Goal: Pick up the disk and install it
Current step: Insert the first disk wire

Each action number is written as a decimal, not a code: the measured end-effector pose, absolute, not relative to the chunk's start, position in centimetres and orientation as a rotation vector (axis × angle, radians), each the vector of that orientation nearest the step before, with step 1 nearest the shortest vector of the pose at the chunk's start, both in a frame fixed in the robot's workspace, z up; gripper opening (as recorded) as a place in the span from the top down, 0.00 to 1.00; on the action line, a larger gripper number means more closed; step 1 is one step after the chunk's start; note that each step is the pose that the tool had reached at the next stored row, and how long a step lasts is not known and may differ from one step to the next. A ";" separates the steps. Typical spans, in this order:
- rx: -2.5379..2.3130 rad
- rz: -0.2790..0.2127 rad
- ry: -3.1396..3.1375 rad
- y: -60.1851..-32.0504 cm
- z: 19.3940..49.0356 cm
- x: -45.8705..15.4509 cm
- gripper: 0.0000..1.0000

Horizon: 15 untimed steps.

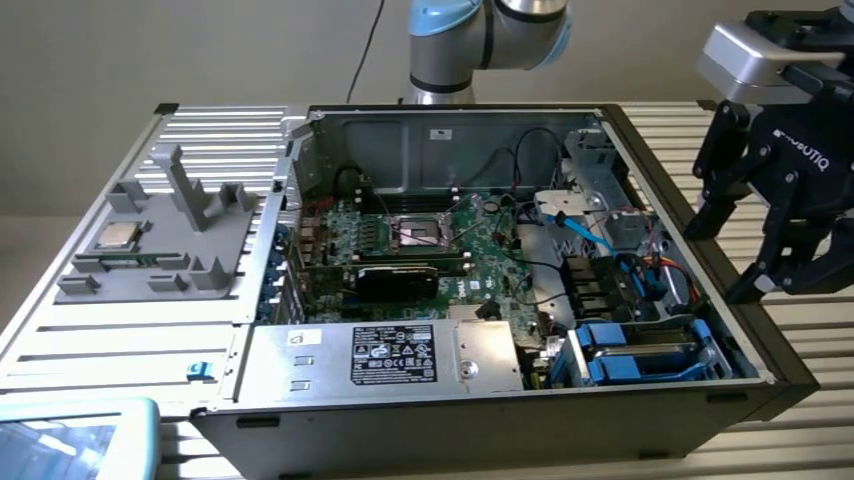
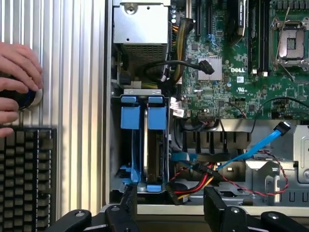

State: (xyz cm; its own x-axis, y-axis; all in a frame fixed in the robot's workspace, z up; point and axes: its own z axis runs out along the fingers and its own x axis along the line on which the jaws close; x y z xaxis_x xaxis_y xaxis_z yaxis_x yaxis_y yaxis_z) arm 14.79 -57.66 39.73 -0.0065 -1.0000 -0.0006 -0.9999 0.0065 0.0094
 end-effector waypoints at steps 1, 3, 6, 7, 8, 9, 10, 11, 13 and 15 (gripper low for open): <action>2.210 -0.011 -2.224 -57.4 39.7 14.9 0.34; 2.210 -0.011 -2.224 -56.9 39.5 15.0 0.34; 2.210 -0.011 -2.225 -56.3 39.1 15.3 0.34; 2.209 -0.011 -2.225 -56.1 39.0 15.4 0.34; 2.207 -0.011 -2.228 -56.1 38.9 15.5 0.34; 2.199 -0.011 -2.236 -56.1 38.8 15.5 0.34; 2.186 -0.010 -2.248 -56.1 38.8 15.5 0.34; 2.174 -0.010 -2.262 -56.1 38.7 15.5 0.34; 2.149 -0.009 -2.288 -56.1 38.6 15.5 0.34; 2.138 -0.005 -2.304 -56.1 38.5 15.5 0.34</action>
